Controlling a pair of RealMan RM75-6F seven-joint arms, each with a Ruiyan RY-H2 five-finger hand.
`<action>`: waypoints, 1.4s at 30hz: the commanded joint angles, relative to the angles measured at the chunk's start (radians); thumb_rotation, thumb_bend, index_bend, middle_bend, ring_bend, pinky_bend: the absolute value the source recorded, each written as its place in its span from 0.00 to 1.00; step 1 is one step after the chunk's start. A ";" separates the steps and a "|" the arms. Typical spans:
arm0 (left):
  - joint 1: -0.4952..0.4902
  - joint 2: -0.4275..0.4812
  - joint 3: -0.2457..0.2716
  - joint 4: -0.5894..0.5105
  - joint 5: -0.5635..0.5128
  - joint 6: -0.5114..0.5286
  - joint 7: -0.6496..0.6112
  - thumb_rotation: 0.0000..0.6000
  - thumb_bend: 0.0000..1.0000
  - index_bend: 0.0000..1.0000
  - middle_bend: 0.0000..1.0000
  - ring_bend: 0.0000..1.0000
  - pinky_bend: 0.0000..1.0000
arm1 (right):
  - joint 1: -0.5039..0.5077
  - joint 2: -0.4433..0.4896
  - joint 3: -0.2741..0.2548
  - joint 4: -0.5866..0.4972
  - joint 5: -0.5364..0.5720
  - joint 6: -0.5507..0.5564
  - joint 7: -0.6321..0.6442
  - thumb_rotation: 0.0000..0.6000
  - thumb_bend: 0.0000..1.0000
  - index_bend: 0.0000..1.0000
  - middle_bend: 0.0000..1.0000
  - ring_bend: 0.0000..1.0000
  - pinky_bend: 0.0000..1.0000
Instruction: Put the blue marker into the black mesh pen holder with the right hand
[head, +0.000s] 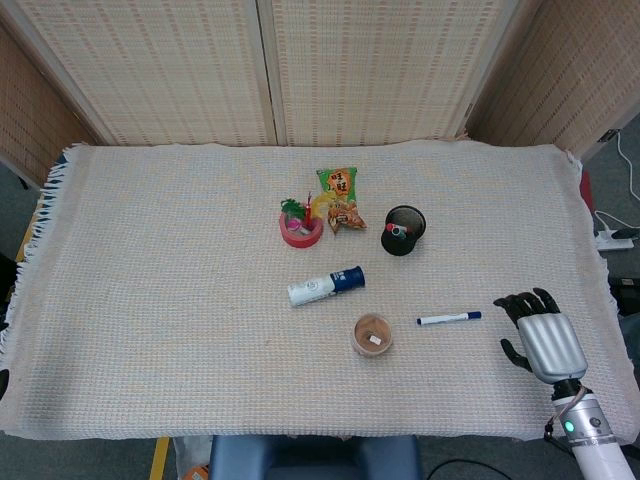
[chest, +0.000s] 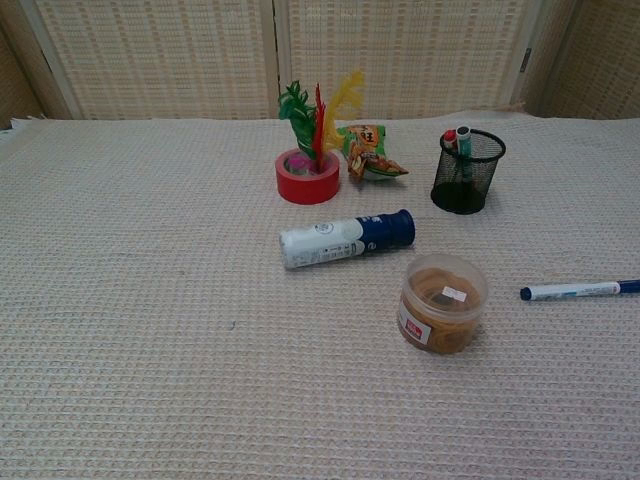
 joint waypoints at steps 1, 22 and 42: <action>-0.002 0.000 0.000 -0.001 -0.001 -0.002 0.004 1.00 0.41 0.21 0.04 0.00 0.25 | -0.002 0.002 0.001 0.000 -0.002 0.001 0.004 1.00 0.26 0.28 0.25 0.20 0.14; 0.005 0.015 0.003 -0.013 0.003 0.010 -0.008 1.00 0.41 0.21 0.04 0.00 0.25 | 0.012 -0.026 0.008 0.025 0.022 -0.042 -0.033 1.00 0.26 0.29 0.25 0.20 0.14; 0.007 0.030 0.005 -0.023 0.003 0.010 -0.028 1.00 0.41 0.21 0.04 0.00 0.25 | 0.360 -0.199 0.078 0.226 0.247 -0.523 -0.192 1.00 0.26 0.33 0.25 0.22 0.15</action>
